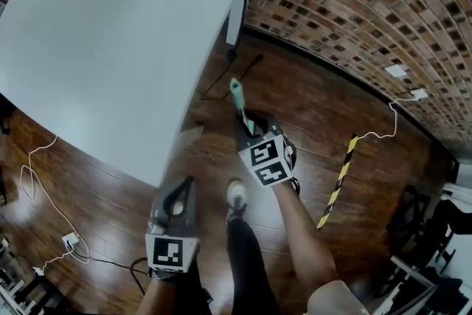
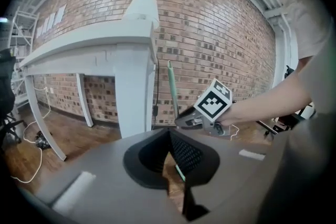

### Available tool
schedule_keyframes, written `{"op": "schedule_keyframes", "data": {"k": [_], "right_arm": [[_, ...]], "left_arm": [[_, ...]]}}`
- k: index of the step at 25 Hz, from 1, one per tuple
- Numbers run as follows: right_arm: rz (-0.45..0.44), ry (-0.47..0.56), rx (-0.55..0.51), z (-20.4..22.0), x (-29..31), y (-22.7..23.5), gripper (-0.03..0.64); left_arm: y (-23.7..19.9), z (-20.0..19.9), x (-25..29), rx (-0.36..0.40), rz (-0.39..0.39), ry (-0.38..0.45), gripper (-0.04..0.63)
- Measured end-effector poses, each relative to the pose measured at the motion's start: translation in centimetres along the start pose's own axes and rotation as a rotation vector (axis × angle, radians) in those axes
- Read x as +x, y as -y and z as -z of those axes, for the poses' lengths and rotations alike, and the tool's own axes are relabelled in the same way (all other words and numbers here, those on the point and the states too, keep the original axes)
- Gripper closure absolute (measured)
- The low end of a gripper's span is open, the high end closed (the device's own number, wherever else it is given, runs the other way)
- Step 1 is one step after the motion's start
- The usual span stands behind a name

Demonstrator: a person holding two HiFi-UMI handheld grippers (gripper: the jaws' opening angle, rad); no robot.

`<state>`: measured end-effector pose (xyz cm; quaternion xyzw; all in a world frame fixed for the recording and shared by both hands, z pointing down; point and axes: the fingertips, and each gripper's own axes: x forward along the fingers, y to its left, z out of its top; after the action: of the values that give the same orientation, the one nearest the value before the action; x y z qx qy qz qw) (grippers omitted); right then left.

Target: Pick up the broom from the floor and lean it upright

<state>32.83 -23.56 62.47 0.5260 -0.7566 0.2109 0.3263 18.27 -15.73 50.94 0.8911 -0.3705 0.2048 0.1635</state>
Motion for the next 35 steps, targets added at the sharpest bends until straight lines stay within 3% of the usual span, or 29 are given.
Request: {"op": "schedule_keyframes", "data": {"k": [5,13,17,24,30,35], "right_arm": [[-0.027,-0.043,-0.099,-2.5,3.7,1.2,0.518],[0.038,-0.044,-0.205,-4.4,5.2,2.9,0.493],[0.057,-0.023,-0.19,-4.5,5.1,2.9,0.418],[0.048,-0.022,-0.127,-4.3,5.0,3.4,0.407],[0.084,-0.061,-0.067,-2.3,2.4,3.4,0.425],[0.176,-0.043,-0.108,-2.6,-2.9,3.1,0.516]], "left_arm": [[1.3,-0.9,1.2,0.013,0.02,0.011,0.594],[-0.2,-0.1,1.0,0.001,0.002,-0.006,0.595],[-0.4,0.4,0.9,0.017,0.012,-0.014,0.595],[-0.2,0.6,1.1,0.044,0.035,-0.017,0.594],[-0.1,0.0,0.8,0.059,0.052,-0.014,0.594],[0.6,-3.1,-0.8,0.168,0.091,0.02,0.595]]}}
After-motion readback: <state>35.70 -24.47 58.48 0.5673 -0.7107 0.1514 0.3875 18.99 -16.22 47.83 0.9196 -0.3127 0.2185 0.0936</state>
